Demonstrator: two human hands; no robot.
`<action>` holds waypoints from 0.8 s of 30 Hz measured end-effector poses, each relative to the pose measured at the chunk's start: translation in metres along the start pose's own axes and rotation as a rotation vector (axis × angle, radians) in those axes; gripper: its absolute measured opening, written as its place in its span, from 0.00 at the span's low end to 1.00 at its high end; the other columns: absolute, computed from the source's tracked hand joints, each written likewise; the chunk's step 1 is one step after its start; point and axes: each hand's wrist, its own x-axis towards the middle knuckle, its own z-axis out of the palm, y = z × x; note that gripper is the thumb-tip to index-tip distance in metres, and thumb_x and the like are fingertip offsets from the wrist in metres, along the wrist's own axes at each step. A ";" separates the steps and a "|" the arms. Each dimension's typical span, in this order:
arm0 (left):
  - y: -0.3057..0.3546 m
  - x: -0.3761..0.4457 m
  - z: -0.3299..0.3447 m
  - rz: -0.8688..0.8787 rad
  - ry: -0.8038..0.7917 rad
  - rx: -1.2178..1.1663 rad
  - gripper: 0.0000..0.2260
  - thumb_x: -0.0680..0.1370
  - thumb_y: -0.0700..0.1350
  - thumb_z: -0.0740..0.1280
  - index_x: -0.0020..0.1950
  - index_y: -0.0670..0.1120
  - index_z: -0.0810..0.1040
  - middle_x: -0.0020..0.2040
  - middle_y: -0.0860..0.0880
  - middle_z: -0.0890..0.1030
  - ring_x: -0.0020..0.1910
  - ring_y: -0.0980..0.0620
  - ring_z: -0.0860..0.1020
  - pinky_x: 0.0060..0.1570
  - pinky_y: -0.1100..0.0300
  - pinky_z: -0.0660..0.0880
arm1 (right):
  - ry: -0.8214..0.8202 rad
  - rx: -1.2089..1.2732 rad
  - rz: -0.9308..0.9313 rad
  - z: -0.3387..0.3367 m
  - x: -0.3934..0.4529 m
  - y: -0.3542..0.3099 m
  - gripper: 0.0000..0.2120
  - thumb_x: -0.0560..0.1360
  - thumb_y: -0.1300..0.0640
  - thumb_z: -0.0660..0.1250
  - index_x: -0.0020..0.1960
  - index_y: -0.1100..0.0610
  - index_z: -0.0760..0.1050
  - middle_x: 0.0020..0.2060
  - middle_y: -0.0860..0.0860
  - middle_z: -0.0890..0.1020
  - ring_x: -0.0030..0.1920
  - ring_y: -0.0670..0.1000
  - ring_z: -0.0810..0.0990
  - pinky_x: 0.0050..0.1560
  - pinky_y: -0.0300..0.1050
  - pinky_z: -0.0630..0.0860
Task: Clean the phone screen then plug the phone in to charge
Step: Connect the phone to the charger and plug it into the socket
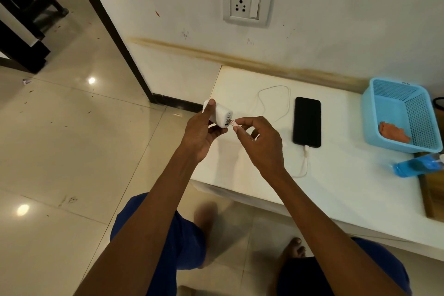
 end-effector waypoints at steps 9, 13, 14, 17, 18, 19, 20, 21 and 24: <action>-0.001 -0.003 0.002 0.023 -0.026 0.035 0.23 0.79 0.50 0.68 0.69 0.38 0.72 0.60 0.39 0.76 0.51 0.43 0.81 0.53 0.48 0.81 | 0.207 -0.422 -0.313 -0.007 0.005 0.005 0.07 0.75 0.49 0.70 0.51 0.49 0.82 0.61 0.48 0.78 0.62 0.51 0.75 0.54 0.51 0.71; 0.000 -0.003 0.002 0.038 0.022 0.050 0.22 0.78 0.50 0.71 0.66 0.40 0.73 0.54 0.42 0.78 0.45 0.46 0.82 0.45 0.52 0.82 | 0.210 -0.516 -0.382 -0.009 0.008 0.006 0.07 0.75 0.49 0.70 0.50 0.51 0.82 0.63 0.52 0.79 0.65 0.55 0.76 0.58 0.56 0.72; -0.001 -0.002 0.002 0.038 0.029 0.049 0.22 0.77 0.51 0.71 0.66 0.39 0.73 0.54 0.42 0.78 0.44 0.46 0.82 0.44 0.52 0.82 | 0.205 -0.528 -0.386 -0.010 0.009 0.006 0.08 0.75 0.49 0.70 0.50 0.51 0.82 0.63 0.52 0.79 0.66 0.56 0.75 0.59 0.57 0.71; -0.002 -0.002 0.002 0.042 0.033 0.038 0.24 0.77 0.51 0.71 0.67 0.39 0.73 0.55 0.41 0.78 0.44 0.46 0.82 0.43 0.52 0.82 | 0.191 -0.508 -0.378 -0.012 0.009 0.005 0.07 0.75 0.50 0.70 0.50 0.51 0.82 0.64 0.52 0.78 0.66 0.56 0.75 0.59 0.57 0.71; -0.003 -0.002 0.002 0.036 0.025 0.022 0.24 0.77 0.51 0.71 0.67 0.38 0.73 0.56 0.40 0.78 0.45 0.46 0.82 0.44 0.52 0.82 | 0.187 -0.491 -0.370 -0.012 0.009 0.004 0.07 0.75 0.50 0.70 0.50 0.50 0.82 0.64 0.51 0.78 0.66 0.55 0.75 0.59 0.57 0.71; -0.003 -0.002 0.001 0.024 0.011 -0.004 0.24 0.77 0.50 0.71 0.68 0.38 0.73 0.57 0.40 0.78 0.47 0.45 0.82 0.46 0.52 0.82 | 0.182 -0.473 -0.359 -0.011 0.008 0.004 0.06 0.75 0.50 0.70 0.50 0.50 0.82 0.63 0.50 0.78 0.66 0.54 0.75 0.59 0.56 0.71; -0.003 -0.002 0.001 0.006 -0.006 -0.038 0.23 0.78 0.50 0.71 0.67 0.38 0.73 0.58 0.39 0.78 0.49 0.44 0.82 0.47 0.51 0.82 | 0.176 -0.453 -0.345 -0.011 0.008 0.003 0.06 0.74 0.50 0.70 0.49 0.49 0.83 0.63 0.50 0.78 0.66 0.54 0.74 0.59 0.55 0.71; -0.002 -0.002 0.001 -0.016 -0.022 -0.079 0.22 0.78 0.48 0.71 0.67 0.38 0.73 0.58 0.39 0.77 0.51 0.42 0.81 0.48 0.51 0.81 | 0.166 -0.431 -0.327 -0.010 0.007 0.003 0.06 0.74 0.50 0.71 0.49 0.49 0.83 0.63 0.49 0.78 0.66 0.53 0.74 0.59 0.55 0.71; -0.001 -0.001 0.000 -0.068 -0.043 -0.199 0.16 0.78 0.44 0.71 0.62 0.40 0.75 0.58 0.38 0.77 0.54 0.39 0.80 0.48 0.50 0.81 | 0.131 -0.381 -0.262 -0.009 0.008 0.003 0.06 0.74 0.49 0.71 0.48 0.48 0.83 0.63 0.48 0.78 0.66 0.51 0.73 0.59 0.54 0.71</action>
